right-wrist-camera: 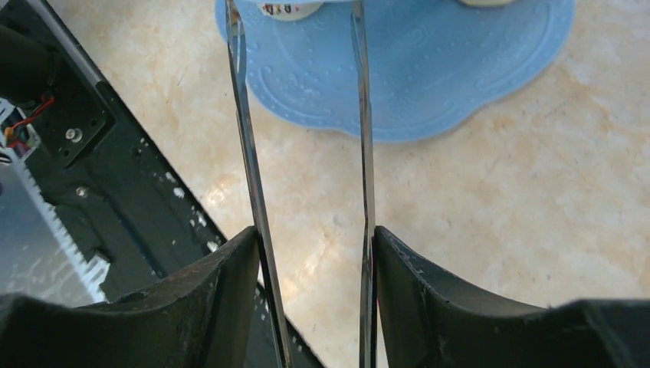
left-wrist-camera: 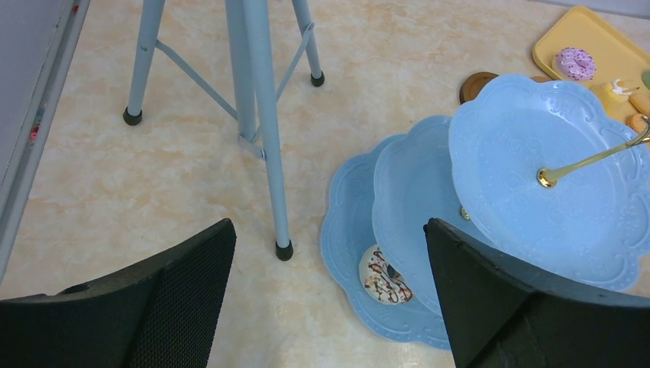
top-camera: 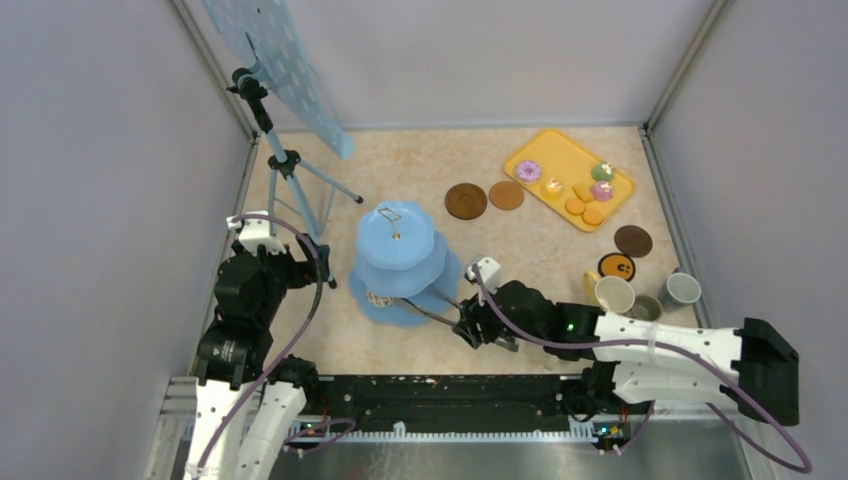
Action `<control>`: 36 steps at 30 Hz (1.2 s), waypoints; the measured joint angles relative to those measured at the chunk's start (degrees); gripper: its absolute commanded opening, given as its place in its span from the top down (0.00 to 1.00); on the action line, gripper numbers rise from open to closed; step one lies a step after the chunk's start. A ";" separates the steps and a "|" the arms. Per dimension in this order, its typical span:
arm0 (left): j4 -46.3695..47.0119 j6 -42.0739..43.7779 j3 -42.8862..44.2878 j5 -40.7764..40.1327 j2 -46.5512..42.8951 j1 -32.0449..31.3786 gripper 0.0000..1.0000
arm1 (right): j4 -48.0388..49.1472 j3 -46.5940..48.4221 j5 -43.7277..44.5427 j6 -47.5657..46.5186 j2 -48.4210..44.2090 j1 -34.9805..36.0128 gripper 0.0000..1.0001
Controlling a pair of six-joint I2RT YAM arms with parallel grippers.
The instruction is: Serve the afternoon tea
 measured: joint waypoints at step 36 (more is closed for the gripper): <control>0.72 0.79 -0.17 -1.81 -4.04 -5.25 0.01 | -33.44 57.77 1.84 -9.60 40.52 -54.73 0.45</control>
